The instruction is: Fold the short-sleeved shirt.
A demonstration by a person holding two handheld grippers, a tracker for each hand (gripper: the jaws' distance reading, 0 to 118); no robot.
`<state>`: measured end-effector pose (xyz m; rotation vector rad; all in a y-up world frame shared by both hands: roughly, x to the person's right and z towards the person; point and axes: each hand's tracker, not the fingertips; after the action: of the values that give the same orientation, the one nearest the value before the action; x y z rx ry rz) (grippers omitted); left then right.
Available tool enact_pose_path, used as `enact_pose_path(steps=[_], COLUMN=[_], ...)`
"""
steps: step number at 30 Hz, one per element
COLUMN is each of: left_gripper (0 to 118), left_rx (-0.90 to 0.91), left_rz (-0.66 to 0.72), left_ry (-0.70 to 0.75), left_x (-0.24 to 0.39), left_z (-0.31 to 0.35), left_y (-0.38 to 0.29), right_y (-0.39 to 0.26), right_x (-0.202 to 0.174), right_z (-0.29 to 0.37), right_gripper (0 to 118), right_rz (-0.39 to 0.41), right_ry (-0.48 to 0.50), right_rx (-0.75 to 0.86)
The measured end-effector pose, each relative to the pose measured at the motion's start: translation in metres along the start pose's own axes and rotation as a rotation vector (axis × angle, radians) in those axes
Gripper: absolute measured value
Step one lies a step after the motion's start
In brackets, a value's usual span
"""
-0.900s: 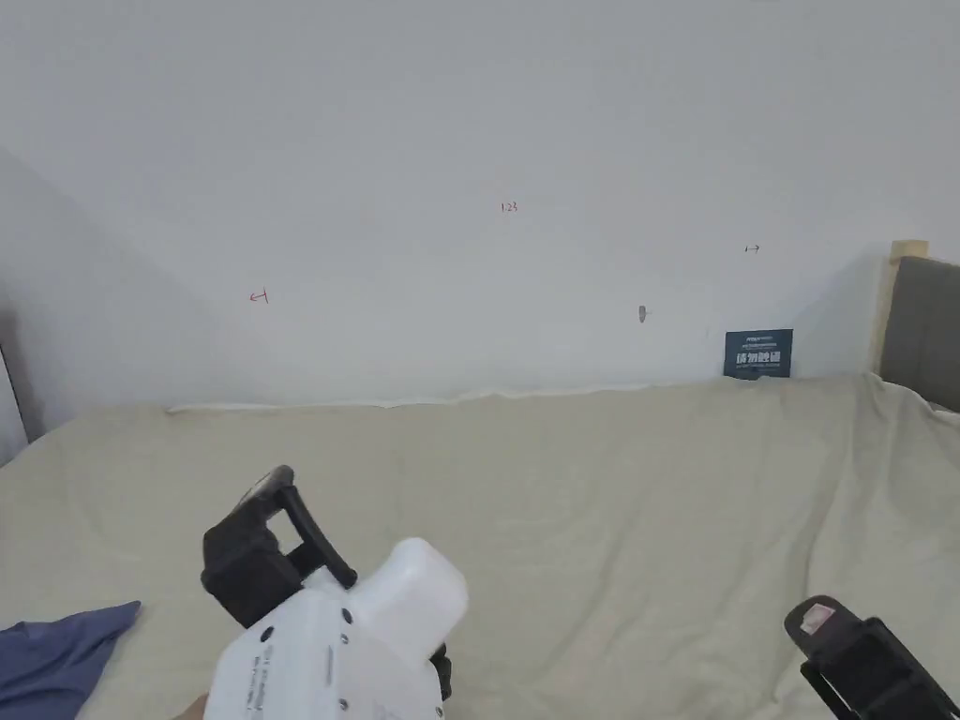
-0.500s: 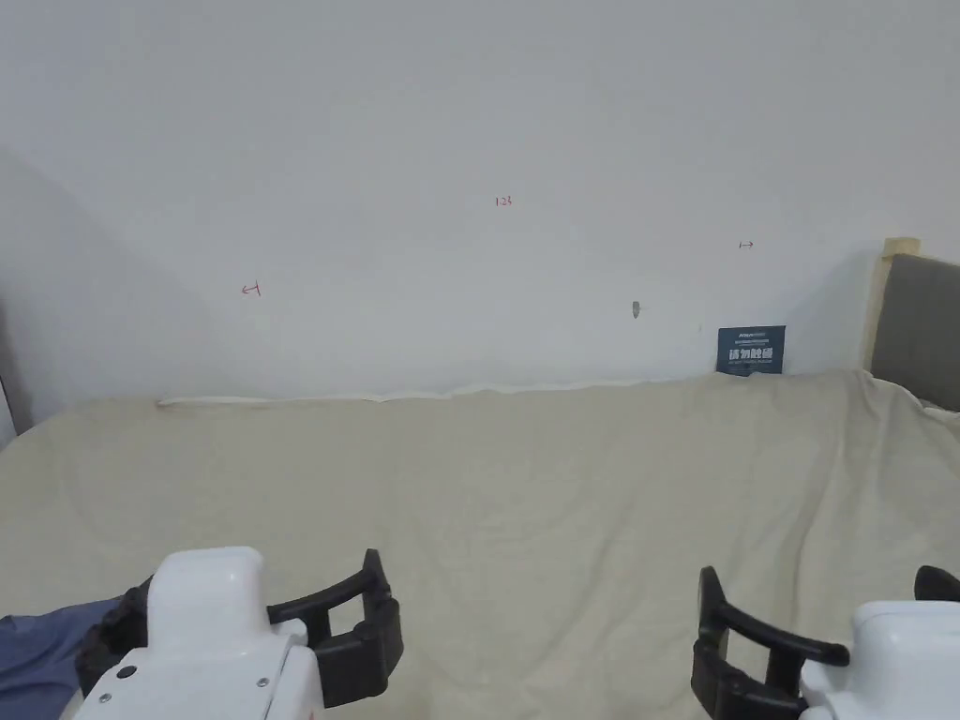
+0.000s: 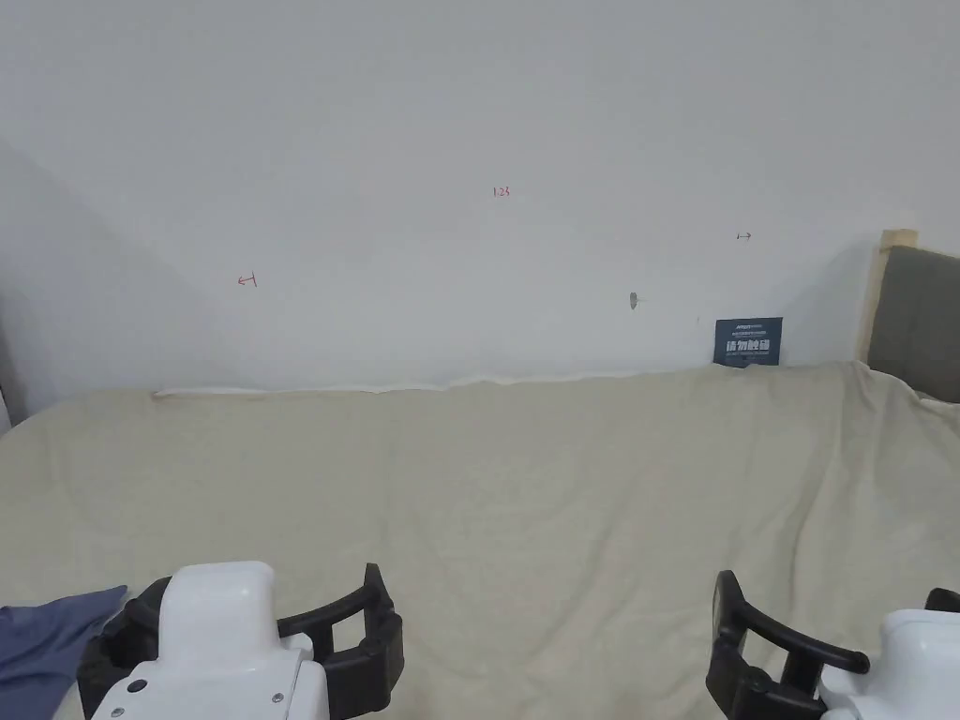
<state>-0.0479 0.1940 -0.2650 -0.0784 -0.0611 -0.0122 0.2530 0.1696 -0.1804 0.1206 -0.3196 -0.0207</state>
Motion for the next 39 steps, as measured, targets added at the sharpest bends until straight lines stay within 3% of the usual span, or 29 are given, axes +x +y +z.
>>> enact_pose_path(steps=[6,18,30,34,35,36,38,39], left_gripper=[118,118,118,118,114,101,0,0], left_rx=[-0.004,-0.006,-0.041,0.008,0.015,0.026,0.036,0.036], left_rz=[0.071,0.065,0.02,0.012,0.011,0.007,-0.008,-0.006], left_ry=[-0.001,0.011,-0.017,-0.037,-0.043,-0.044,-0.01,0.014], left_x=[-0.004,-0.001,0.003,0.003,0.004,0.004,0.008,0.008], left_z=[0.002,0.002,0.003,0.01,0.01,0.012,0.009,0.006], left_y=[-0.002,-0.007,-0.006,-0.003,-0.002,-0.001,0.0,-0.002], right_y=[0.001,-0.002,-0.006,-0.004,-0.004,-0.004,-0.002,-0.002], right_x=[-0.005,-0.007,-0.013,-0.011,-0.011,-0.012,-0.014,-0.016], right_z=[0.008,0.007,0.009,0.012,0.013,0.015,0.015,0.016], right_gripper=[118,118,118,118,118,117,113,108], right_rz=[0.099,0.055,0.064,0.042,0.037,0.036,0.047,0.058], right_ry=[0.065,0.044,0.03,0.062,0.069,0.076,0.098,0.105], right_rx=[0.075,0.03,0.012,-0.002,0.002,0.007,0.019,0.031])
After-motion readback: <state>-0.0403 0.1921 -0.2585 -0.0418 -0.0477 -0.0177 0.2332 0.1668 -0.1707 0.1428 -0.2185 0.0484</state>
